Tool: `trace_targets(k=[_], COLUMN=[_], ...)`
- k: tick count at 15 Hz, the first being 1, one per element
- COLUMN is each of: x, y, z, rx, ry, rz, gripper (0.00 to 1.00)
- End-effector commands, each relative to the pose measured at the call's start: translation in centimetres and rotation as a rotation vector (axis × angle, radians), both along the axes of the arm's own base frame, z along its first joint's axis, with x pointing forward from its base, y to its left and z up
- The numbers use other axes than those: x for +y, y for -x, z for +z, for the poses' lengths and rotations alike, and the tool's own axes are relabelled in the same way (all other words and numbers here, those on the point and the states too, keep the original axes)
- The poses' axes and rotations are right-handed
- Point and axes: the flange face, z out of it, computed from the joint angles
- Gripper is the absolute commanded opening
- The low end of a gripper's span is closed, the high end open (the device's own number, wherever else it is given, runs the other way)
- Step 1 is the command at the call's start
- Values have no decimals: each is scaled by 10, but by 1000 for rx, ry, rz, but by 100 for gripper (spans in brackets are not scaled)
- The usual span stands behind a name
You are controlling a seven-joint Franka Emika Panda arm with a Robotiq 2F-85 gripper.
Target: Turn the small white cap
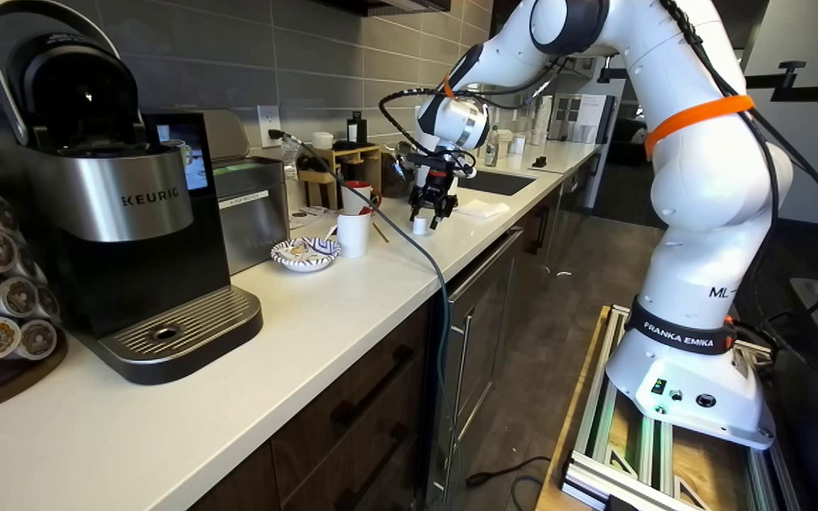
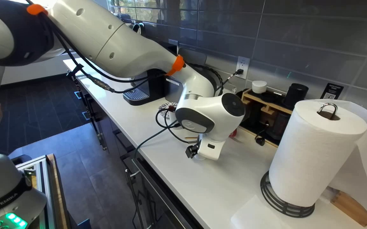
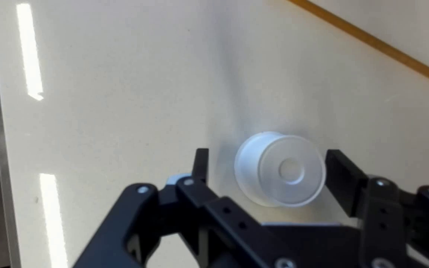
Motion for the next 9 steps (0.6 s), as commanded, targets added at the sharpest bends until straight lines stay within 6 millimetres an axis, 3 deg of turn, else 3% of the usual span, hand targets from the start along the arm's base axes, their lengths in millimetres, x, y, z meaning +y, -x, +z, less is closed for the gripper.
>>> trace_targets(k=[1, 6, 9], x=[12, 16, 15], y=[9, 10, 10], z=[2, 3, 18], rx=[-45, -69, -84], ry=[-10, -18, -81], rz=[4, 1, 2], gripper=[53, 14, 10])
